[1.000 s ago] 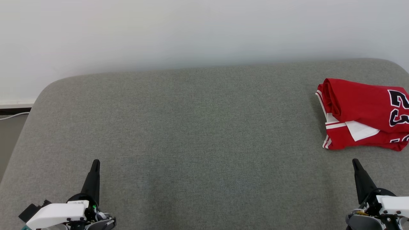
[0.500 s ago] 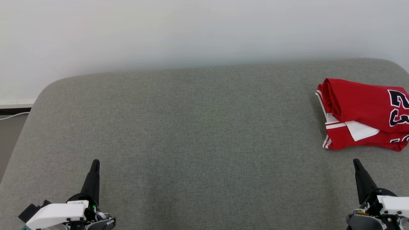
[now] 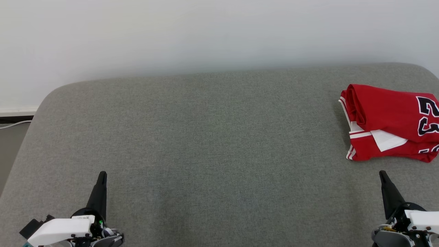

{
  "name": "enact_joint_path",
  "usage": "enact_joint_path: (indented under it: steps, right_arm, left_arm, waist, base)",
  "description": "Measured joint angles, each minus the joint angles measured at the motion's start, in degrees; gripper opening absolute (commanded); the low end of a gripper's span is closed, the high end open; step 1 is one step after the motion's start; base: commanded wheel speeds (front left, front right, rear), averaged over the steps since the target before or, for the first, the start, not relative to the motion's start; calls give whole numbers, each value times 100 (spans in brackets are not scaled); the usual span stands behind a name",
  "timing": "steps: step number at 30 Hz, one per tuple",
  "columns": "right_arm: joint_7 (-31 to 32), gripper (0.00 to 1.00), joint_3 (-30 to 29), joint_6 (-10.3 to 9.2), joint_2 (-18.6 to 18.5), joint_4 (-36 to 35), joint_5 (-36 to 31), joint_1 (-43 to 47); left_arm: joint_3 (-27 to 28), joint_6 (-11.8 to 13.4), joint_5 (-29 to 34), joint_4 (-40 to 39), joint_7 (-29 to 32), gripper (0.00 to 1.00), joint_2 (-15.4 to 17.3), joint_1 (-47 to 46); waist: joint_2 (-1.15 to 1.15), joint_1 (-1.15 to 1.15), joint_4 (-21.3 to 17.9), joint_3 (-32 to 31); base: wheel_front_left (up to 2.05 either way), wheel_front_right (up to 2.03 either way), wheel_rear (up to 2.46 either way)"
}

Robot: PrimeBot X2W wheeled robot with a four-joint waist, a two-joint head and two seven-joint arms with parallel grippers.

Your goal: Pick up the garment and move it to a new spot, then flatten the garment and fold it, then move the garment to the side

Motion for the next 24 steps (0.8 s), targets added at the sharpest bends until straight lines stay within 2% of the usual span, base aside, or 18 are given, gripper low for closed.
enact_joint_path:
  steps: [24]
  right_arm:
    - [58,0,-23,0,41,3,-2,-1]
  left_arm:
    - [13,0,5,0,16,0,-9,0]
  waist:
    - [0,0,0,0]
  base:
    - [0,0,0]
